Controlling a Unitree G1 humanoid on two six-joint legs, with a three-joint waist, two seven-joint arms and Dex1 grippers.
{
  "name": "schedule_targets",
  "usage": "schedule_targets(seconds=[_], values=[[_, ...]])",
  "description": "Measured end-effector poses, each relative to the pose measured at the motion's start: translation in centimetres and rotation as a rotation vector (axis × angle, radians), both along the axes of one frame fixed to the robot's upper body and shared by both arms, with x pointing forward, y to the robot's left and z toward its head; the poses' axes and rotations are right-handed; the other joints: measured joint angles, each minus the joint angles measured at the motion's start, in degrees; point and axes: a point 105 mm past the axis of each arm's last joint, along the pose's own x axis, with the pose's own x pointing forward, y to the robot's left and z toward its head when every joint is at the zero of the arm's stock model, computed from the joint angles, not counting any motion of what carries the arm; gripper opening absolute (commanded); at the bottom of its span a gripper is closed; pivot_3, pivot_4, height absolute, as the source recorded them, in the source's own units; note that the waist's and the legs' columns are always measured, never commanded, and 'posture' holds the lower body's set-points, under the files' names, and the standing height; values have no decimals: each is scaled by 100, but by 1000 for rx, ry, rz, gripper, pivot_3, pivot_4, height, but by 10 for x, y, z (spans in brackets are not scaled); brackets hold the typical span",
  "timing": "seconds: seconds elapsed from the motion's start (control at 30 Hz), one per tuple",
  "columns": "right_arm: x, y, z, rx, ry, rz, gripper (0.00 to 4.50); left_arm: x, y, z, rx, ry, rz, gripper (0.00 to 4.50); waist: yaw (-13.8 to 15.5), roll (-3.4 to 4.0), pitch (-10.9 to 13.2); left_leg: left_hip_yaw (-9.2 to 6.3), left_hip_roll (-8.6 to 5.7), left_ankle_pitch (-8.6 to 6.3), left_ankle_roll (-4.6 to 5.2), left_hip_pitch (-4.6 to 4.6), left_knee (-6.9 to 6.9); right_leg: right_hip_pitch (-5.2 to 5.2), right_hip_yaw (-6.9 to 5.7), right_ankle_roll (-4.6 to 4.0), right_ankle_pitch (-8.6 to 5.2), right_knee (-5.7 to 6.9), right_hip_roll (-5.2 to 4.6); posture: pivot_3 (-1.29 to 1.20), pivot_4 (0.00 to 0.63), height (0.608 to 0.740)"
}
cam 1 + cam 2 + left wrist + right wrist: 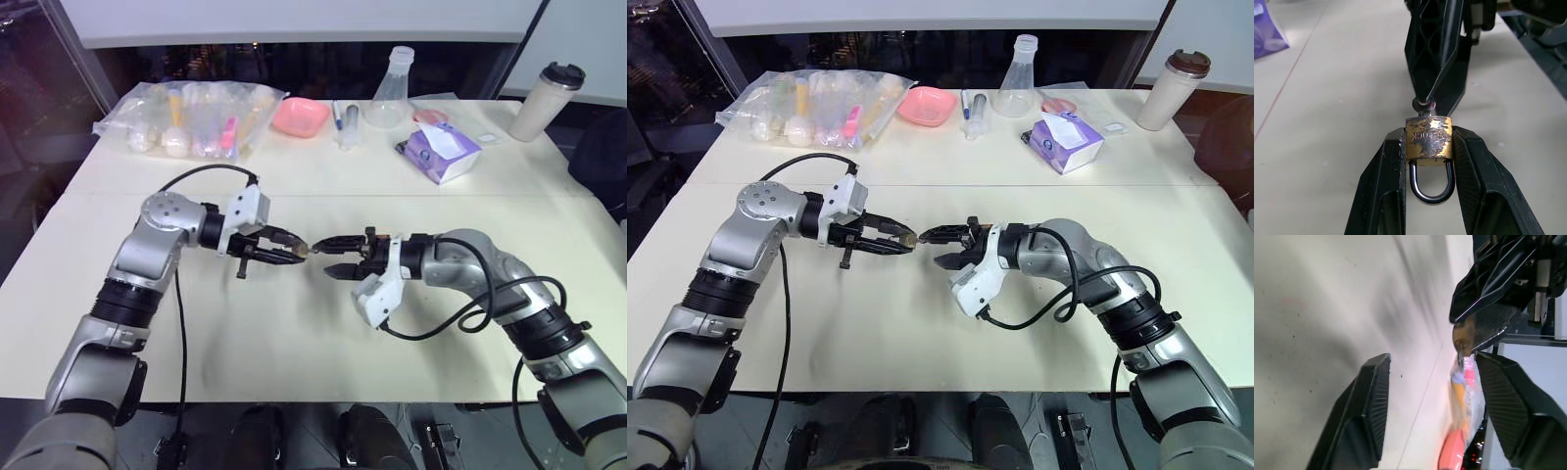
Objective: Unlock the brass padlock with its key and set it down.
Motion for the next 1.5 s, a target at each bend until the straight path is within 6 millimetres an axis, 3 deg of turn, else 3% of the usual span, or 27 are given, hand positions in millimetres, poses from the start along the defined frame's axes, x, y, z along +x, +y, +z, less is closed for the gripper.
schedule_targets(seconds=[0.2,0.3,0.4,0.43,0.87,1.5], values=[[1,4,4,35,-21,3,2485,-1,-1,0,0,6,-1,742,2,0,0,0,0,0,0,0,0,0,0,0,0,0,0,0,150,715],[2,4,5,37,-23,3,1629,-1,-2,0,-6,5,-3,742,4,0,0,0,0,0,0,0,0,1,0,0,0,0,-1,0,150,715],[2,6,8,47,-33,8,156,0,-3,-1,-3,7,-3,742,0,0,0,0,0,0,0,0,0,0,0,0,0,0,0,0,150,715],[2,5,10,45,-37,7,66,0,-3,0,-8,6,1,742,-1,0,0,0,0,0,0,0,0,1,0,0,0,0,0,0,150,715],[4,5,10,65,23,-16,66,2,-3,1,-8,-26,8,742,1,0,0,0,0,0,0,1,0,1,1,0,0,0,-1,0,150,715],[2,1,12,86,402,-137,66,-1,-11,-1,32,-278,-56,742,6,0,0,0,0,-15,26,1,0,1,0,0,0,0,-3,0,150,715]])
